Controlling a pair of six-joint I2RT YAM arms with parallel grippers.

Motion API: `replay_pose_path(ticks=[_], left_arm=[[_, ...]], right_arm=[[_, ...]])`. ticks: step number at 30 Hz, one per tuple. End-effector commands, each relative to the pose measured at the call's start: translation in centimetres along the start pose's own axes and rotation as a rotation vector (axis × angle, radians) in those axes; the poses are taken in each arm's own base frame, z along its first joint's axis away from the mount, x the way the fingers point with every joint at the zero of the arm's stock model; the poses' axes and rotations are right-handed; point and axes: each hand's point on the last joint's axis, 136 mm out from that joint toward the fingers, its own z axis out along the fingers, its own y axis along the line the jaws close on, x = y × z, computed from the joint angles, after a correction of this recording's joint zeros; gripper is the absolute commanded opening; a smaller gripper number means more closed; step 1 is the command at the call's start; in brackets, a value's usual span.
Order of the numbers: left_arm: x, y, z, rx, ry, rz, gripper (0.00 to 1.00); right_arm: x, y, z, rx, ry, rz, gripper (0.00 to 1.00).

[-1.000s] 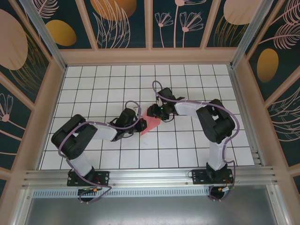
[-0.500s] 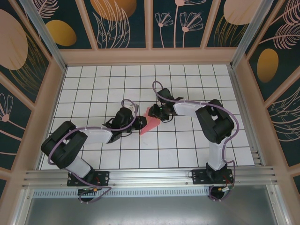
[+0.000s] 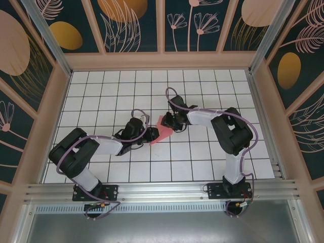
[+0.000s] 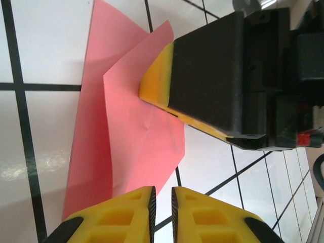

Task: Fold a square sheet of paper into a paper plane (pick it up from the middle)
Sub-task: Fourth fold the wing at the center of the table.

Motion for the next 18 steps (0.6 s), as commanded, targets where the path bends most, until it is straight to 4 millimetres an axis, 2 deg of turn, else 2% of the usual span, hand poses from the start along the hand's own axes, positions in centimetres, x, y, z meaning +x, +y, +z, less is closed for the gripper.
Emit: replay_pose_path(ticks=[1,10,18], left_arm=[[0.0,-0.2,0.4,0.023,0.005,-0.014,0.2],[0.1,1.3,0.9,-0.047,0.007,-0.021,0.17],[-0.3,2.0,0.9,-0.09,-0.01,-0.014,0.16]], right_arm=[[2.4,-6.5,2.0,0.24,0.058,0.069,0.37],[3.0,-7.6,2.2,0.29,0.08,0.087,0.35],[3.3,-8.1,2.4,0.303,0.092,0.091,0.35]])
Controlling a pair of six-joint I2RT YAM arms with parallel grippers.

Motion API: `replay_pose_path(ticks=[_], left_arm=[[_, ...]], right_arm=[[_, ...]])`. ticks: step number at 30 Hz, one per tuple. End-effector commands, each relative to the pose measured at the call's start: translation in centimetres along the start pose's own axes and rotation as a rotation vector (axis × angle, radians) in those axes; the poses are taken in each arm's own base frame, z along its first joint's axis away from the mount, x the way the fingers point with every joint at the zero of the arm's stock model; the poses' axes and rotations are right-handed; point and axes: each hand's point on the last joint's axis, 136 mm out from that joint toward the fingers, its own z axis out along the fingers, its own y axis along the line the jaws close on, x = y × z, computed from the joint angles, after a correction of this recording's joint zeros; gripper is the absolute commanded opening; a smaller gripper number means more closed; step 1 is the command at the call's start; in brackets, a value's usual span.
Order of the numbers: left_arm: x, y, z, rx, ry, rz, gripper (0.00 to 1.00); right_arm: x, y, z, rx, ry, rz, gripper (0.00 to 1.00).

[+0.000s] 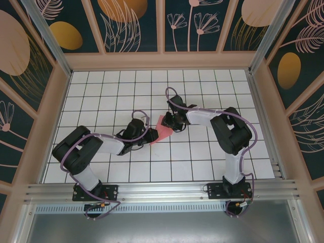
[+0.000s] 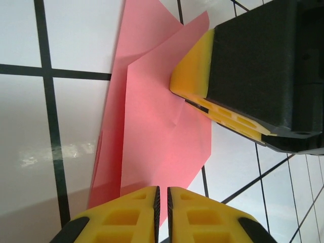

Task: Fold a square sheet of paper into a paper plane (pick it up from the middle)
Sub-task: Fourth fold the wing at the center of the table.

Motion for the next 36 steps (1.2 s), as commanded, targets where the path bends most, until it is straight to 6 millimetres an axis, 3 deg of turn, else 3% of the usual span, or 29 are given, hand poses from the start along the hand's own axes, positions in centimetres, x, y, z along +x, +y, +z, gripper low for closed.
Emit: replay_pose_path(ticks=[1,23,36], left_arm=[[-0.8,0.4,0.2,-0.036,-0.024,0.002,0.16],[-0.5,1.9,0.7,-0.113,-0.007,0.006,0.1],[-0.3,2.8,0.5,-0.151,-0.006,-0.01,0.1]], right_arm=[[3.2,-7.9,2.6,0.277,0.09,0.064,0.35],[3.4,-8.4,3.3,0.301,0.127,0.04,0.33],[3.5,-8.4,3.8,0.309,0.162,-0.005,0.4]])
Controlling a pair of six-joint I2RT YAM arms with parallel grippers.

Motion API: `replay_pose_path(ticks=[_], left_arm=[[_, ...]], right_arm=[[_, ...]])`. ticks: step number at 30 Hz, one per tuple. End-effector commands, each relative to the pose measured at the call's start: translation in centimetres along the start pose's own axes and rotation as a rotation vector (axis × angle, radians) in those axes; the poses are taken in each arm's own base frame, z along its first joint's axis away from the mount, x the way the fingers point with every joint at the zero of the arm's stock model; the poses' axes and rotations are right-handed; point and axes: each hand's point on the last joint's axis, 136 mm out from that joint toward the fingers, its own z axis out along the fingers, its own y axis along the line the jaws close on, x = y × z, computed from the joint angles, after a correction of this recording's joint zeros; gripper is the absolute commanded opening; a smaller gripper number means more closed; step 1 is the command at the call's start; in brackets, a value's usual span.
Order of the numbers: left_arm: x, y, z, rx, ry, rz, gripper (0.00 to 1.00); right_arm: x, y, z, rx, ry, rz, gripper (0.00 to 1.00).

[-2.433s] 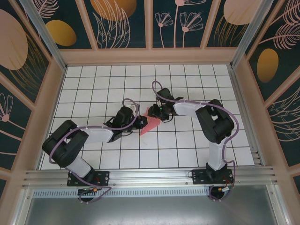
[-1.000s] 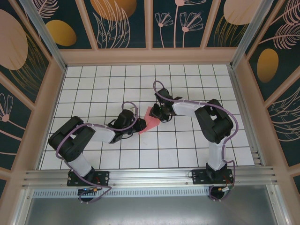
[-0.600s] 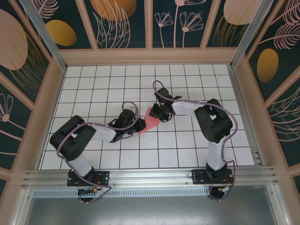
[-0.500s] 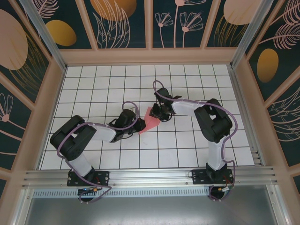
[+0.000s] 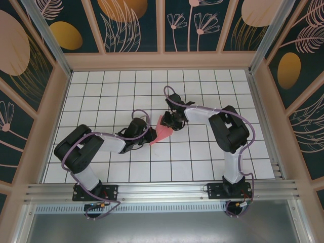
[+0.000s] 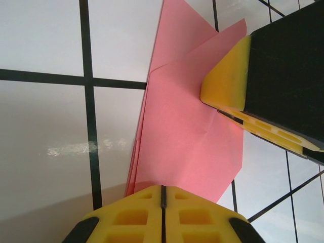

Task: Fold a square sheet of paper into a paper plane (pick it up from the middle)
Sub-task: Fourth fold the wing at the center of the table.

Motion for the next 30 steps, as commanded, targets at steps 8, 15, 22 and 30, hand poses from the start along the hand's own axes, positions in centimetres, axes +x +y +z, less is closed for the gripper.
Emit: replay_pose_path(ticks=[8,15,22,30], left_arm=[[0.2,1.1,0.2,-0.055,0.012,-0.004,0.09],[0.9,1.7,0.7,-0.069,0.038,-0.006,0.09],[0.9,1.8,0.9,-0.072,0.045,-0.005,0.09],[0.9,1.9,0.9,-0.086,0.049,-0.005,0.09]], right_arm=[[3.7,-8.7,4.3,0.278,0.14,0.024,0.41],[4.0,-9.0,4.5,0.286,0.148,0.026,0.39],[4.1,-9.2,4.6,0.291,0.152,0.028,0.39],[4.2,-9.4,4.8,0.294,0.161,0.025,0.39]])
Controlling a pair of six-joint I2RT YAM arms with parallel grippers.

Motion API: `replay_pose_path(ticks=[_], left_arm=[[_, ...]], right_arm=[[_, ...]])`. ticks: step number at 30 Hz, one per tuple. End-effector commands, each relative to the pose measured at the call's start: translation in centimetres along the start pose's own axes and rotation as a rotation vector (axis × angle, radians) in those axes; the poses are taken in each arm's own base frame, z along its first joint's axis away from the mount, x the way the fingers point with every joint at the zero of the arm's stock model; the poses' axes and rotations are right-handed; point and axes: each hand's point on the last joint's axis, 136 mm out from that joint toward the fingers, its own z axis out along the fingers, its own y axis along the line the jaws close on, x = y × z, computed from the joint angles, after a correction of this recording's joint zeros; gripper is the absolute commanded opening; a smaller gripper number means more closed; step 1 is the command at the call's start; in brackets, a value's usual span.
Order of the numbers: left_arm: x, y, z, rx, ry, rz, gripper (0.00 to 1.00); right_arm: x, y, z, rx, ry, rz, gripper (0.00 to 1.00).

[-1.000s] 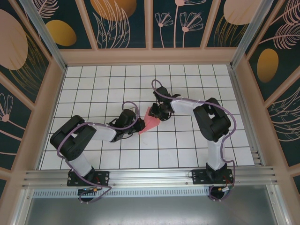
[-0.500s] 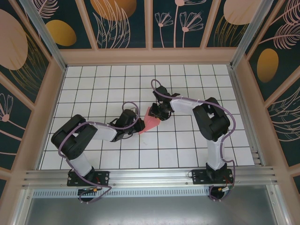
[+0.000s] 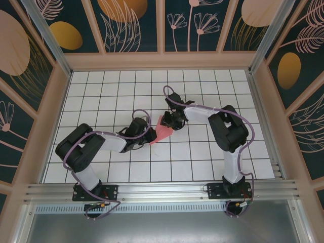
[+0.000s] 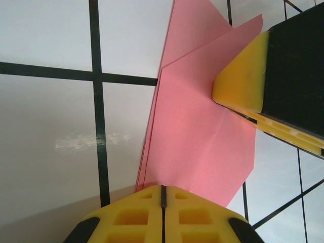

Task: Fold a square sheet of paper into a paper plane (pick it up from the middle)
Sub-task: Fourth fold the wing at the center of the table.

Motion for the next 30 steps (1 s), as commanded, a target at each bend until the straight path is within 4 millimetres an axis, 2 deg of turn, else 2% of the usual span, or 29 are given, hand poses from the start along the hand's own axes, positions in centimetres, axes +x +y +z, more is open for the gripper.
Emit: replay_pose_path(ticks=[1,8,14,17,23,26,28,30], left_arm=[[0.6,1.5,0.5,-0.067,0.031,-0.001,0.09],[1.5,2.9,0.6,-0.138,0.078,-0.003,0.08],[2.7,4.7,0.6,-0.222,0.132,-0.013,0.06],[3.0,5.0,0.8,-0.239,0.149,-0.02,0.05],[3.4,5.8,0.6,-0.275,0.165,-0.026,0.04],[3.6,6.1,0.6,-0.288,0.17,-0.028,0.04],[3.6,6.1,0.6,-0.289,0.171,-0.03,0.03],[3.6,6.1,0.5,-0.29,0.17,-0.032,0.03]], right_arm=[[4.2,-9.0,4.7,0.278,0.141,0.042,0.39],[3.6,-7.8,4.2,0.243,0.129,0.039,0.38],[2.3,-4.8,2.8,0.136,0.099,0.023,0.38],[1.0,-2.2,1.4,0.041,0.069,0.009,0.39],[-1.4,2.8,-3.9,-0.162,-0.047,-0.06,0.41],[-0.5,3.9,-5.2,-0.242,-0.044,-0.125,0.43],[0.7,3.9,-4.8,-0.26,-0.015,-0.158,0.42],[1.8,3.9,-4.2,-0.271,0.019,-0.18,0.37]])
